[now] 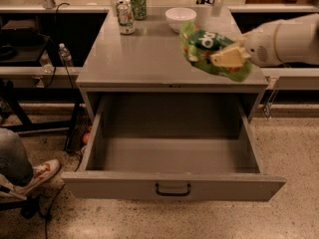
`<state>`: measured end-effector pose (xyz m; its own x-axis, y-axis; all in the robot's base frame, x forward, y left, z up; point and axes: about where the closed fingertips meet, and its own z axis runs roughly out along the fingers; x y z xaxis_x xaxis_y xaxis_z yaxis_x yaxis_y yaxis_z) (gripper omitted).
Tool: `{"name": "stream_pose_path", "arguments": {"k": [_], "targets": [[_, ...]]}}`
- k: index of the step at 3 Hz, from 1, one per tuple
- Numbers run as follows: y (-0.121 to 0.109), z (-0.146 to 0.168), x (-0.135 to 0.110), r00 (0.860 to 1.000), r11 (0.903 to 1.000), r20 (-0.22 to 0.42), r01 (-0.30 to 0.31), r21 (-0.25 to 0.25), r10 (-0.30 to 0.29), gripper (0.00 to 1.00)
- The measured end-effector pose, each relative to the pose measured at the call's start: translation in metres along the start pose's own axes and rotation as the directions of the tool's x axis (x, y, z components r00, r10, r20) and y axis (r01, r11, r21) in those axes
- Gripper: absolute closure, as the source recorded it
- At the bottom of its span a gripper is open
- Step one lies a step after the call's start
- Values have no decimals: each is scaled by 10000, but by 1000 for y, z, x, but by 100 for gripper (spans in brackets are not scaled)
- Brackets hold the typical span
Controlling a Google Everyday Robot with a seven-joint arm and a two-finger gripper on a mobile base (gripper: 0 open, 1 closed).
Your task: Place green rice chip bag into top drawer
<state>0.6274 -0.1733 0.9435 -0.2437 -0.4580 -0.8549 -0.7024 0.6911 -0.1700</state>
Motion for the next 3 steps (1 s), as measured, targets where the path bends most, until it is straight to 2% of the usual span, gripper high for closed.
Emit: {"name": "stream_pose_path", "arguments": {"k": [1, 2, 3], "targets": [[37, -42, 26, 9990, 9996, -405, -205, -209, 196, 100], [70, -50, 65, 9884, 9949, -1458, -545, -848, 417, 100], [100, -19, 105, 9627, 9798, -2674, -910, -1780, 409, 100]]}}
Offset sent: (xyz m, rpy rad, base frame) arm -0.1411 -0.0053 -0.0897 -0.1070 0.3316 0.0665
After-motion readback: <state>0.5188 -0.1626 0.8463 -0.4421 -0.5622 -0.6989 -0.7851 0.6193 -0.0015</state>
